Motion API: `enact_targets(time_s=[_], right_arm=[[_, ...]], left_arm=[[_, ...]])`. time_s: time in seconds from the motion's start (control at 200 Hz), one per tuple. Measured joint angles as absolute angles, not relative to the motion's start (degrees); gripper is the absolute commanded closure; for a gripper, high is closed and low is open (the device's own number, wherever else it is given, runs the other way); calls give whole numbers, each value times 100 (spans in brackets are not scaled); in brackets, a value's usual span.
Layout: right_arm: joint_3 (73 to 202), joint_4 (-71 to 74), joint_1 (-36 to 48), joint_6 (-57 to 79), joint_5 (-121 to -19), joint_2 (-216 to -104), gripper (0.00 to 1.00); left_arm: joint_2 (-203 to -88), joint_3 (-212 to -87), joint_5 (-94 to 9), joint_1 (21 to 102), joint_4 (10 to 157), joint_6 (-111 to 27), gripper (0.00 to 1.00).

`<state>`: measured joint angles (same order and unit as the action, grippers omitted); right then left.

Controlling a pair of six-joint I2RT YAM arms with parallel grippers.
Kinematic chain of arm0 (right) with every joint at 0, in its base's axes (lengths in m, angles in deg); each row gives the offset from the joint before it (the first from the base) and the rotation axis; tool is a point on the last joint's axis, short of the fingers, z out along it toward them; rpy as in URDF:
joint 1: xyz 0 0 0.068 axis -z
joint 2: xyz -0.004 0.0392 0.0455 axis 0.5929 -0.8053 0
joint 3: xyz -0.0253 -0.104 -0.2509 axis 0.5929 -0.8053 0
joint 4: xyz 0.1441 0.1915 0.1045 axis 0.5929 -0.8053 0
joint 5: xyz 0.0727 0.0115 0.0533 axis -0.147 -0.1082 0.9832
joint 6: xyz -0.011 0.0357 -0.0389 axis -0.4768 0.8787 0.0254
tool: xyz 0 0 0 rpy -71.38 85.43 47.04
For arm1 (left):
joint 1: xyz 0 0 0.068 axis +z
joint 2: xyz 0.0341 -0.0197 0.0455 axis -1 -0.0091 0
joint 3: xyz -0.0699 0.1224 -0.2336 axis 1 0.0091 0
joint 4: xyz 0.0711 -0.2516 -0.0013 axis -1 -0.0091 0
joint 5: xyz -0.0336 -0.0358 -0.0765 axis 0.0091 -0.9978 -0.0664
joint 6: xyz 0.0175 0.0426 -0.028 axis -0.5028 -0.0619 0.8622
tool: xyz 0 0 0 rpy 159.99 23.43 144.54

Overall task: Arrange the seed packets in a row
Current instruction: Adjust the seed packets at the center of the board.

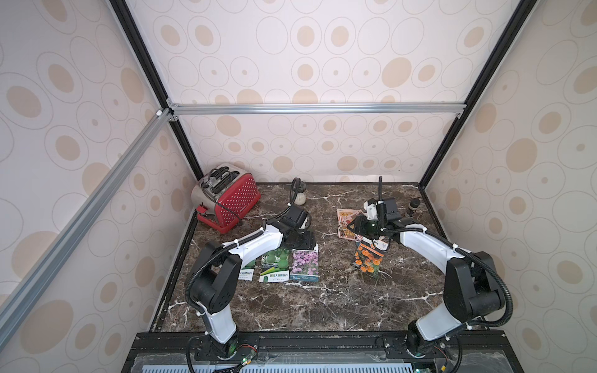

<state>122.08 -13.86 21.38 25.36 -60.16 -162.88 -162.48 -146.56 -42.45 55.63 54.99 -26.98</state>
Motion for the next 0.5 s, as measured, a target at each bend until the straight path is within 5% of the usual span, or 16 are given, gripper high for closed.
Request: enact_targets(time_s=[0.396, 0.501], right_arm=[[12130, -1307, 2595, 2597, -5933, -16487, 44], [12132, -1312, 2890, 2593, -6003, -16537, 36]], left_arm=[[-17114, -16002, -4427, 5563, 5608, -2855, 28], [-17582, -16271, -4632, 5526, 5755, -2866, 29]])
